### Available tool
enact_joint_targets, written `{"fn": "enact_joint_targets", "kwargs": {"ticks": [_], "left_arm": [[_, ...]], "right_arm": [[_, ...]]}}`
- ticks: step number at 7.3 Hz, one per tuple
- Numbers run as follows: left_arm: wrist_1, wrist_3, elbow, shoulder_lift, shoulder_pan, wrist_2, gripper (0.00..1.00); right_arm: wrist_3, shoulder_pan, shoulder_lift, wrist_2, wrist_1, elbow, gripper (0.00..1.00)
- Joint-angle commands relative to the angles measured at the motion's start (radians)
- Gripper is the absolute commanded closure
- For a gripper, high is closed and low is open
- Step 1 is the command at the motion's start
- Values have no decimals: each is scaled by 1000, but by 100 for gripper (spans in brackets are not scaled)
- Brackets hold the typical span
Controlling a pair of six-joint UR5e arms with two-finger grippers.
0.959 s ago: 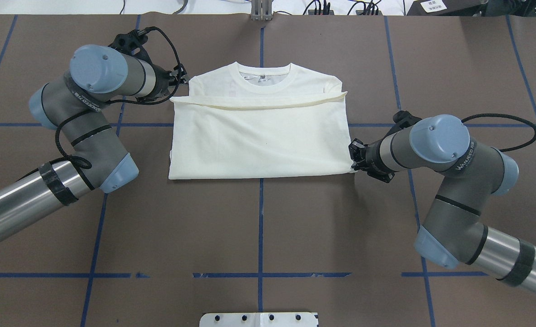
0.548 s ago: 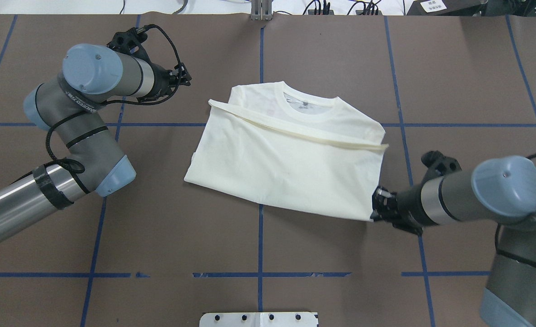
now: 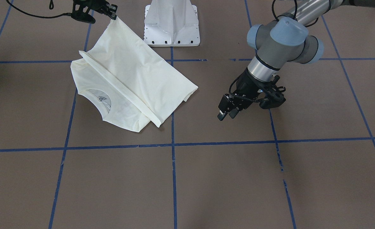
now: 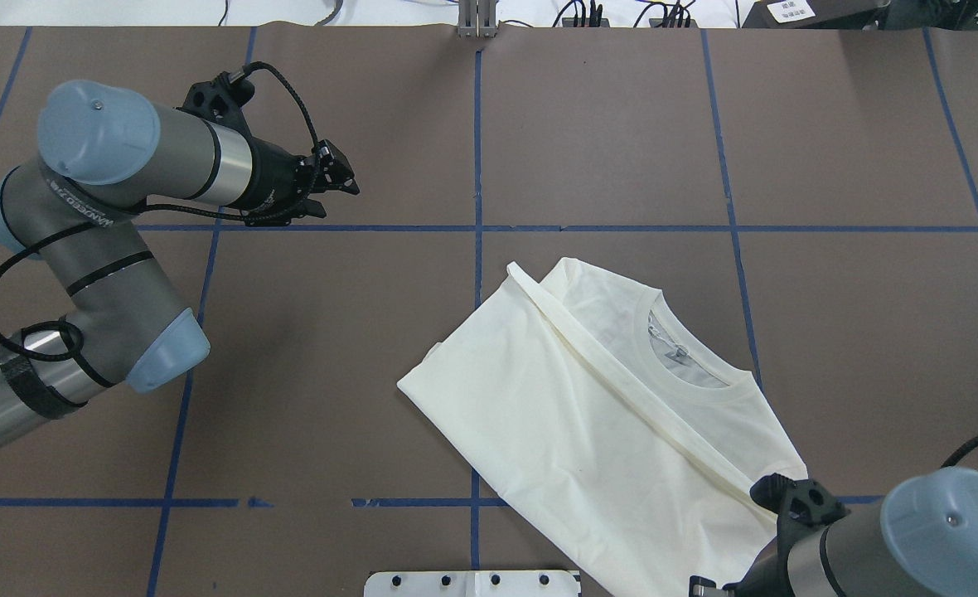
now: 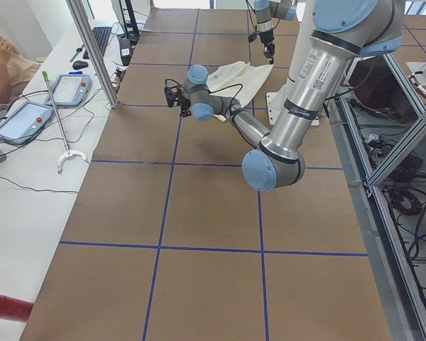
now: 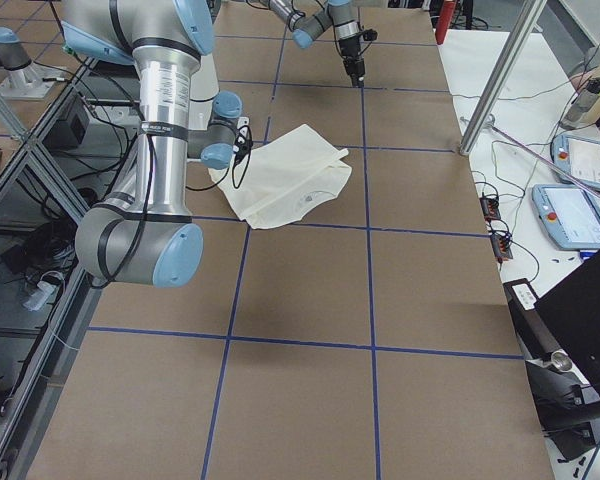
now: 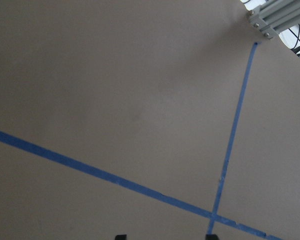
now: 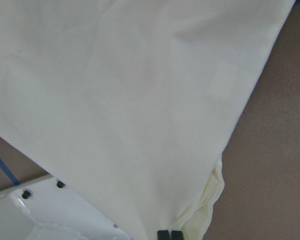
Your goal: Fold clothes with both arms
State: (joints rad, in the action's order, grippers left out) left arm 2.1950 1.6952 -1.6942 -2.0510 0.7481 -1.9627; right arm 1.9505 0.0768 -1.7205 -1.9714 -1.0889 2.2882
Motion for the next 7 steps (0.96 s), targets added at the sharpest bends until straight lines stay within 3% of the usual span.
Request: {"fn": "enact_joint_targets", "kwargs": {"ticks": [1,3,4,7], "left_arm": [[0,159,-48,3,-92,-45,31],[-1,372,-53,41,-255,13,31],[-9,398,-39,38,-335,94,31],[-87,402,-1,25,-357,99,31]], "right_arm": [[2,56,39,68,1,4,0],[-8,258,97,36,0,-4,0],[-10,320,116,-43,-9,-31,0],[-8,385,191,-61,-8,-93,0]]}}
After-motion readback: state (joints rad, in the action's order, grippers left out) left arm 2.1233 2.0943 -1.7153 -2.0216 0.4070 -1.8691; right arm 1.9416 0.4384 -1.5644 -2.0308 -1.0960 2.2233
